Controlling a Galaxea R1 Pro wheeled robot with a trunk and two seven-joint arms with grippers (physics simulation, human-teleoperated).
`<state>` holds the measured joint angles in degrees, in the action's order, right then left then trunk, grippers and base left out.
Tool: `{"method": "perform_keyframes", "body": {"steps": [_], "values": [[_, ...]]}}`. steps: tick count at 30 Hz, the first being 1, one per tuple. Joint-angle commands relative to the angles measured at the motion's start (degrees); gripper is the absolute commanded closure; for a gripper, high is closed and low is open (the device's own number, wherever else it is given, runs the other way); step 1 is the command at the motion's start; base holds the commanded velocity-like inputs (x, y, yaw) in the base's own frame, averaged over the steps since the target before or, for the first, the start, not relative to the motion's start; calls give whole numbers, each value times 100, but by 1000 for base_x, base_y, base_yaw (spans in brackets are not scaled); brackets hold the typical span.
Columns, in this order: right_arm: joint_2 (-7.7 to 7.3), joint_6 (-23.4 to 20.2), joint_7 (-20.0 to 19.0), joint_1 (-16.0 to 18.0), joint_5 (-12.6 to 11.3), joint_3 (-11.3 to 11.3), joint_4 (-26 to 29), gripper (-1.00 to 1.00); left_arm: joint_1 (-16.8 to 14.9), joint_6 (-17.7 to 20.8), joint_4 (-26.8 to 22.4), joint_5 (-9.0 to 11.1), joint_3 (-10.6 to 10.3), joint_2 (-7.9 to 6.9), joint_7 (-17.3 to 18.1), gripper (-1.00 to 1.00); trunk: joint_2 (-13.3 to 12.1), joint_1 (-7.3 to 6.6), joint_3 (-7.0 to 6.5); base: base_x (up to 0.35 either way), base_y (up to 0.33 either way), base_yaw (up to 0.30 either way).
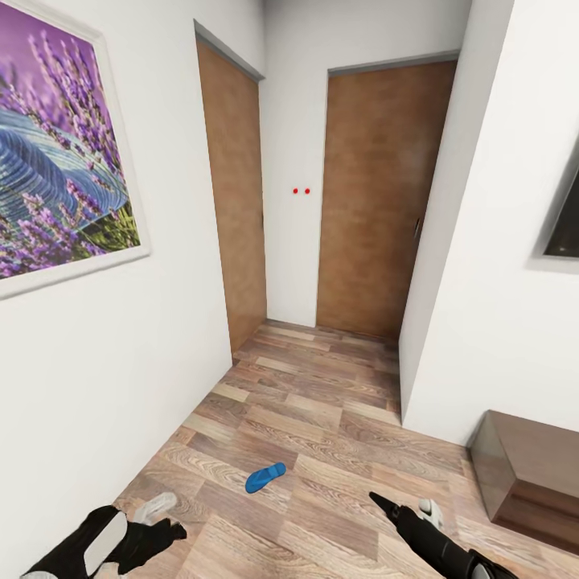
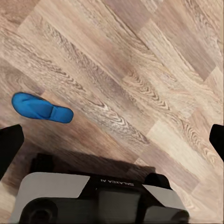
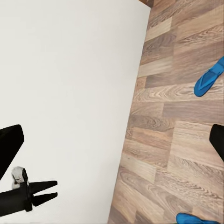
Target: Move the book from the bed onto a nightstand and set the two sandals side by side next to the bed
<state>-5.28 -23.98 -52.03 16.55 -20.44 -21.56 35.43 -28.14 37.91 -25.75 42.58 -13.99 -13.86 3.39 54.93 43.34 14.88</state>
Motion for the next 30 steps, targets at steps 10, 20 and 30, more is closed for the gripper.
{"method": "perform_keyframes", "body": {"steps": [10,20,30], "values": [[-15,-46,-359,6,30,-11,-1,-100,-209,574,-300,-2138,-335,-28,862,-100,408,221,188,0,0,0],[-19,-42,-406,4,33,3,13,-100,-234,605,-137,-4721,-1503,13,3047,-100,809,441,367,0,0,0],[-20,-12,-445,3,41,1,34,-100,-235,-255,-67,-6343,-1793,45,3869,-100,1210,660,547,0,0,0]]}}
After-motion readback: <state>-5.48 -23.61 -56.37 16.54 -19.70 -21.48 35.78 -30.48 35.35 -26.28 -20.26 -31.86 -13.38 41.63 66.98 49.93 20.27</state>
